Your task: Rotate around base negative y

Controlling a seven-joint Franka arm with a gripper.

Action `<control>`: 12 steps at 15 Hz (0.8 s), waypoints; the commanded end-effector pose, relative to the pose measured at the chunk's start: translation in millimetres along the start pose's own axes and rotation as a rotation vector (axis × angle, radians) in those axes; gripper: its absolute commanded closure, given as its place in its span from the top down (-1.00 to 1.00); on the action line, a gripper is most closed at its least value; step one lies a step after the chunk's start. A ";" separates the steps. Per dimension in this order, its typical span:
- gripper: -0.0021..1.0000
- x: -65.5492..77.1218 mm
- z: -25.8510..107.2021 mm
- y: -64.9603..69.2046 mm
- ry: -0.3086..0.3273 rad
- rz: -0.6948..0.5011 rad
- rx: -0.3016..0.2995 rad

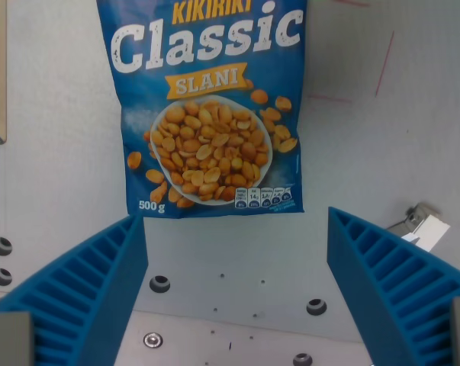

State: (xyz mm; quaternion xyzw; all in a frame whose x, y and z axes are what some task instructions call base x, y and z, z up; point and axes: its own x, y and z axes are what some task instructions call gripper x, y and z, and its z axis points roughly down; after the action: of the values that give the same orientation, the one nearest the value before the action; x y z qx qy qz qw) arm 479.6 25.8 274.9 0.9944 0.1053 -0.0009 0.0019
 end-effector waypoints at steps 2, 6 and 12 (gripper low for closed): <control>1.00 -2.3 -1.3 -0.2 0.124 0.001 -0.027; 1.00 -2.3 -1.3 -0.2 0.176 0.001 -0.038; 1.00 -2.3 -1.3 -0.2 0.254 0.001 -0.055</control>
State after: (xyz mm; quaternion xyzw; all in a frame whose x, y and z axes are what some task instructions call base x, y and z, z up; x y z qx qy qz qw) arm 489.6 26.4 275.7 0.9940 0.1054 0.0290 0.0034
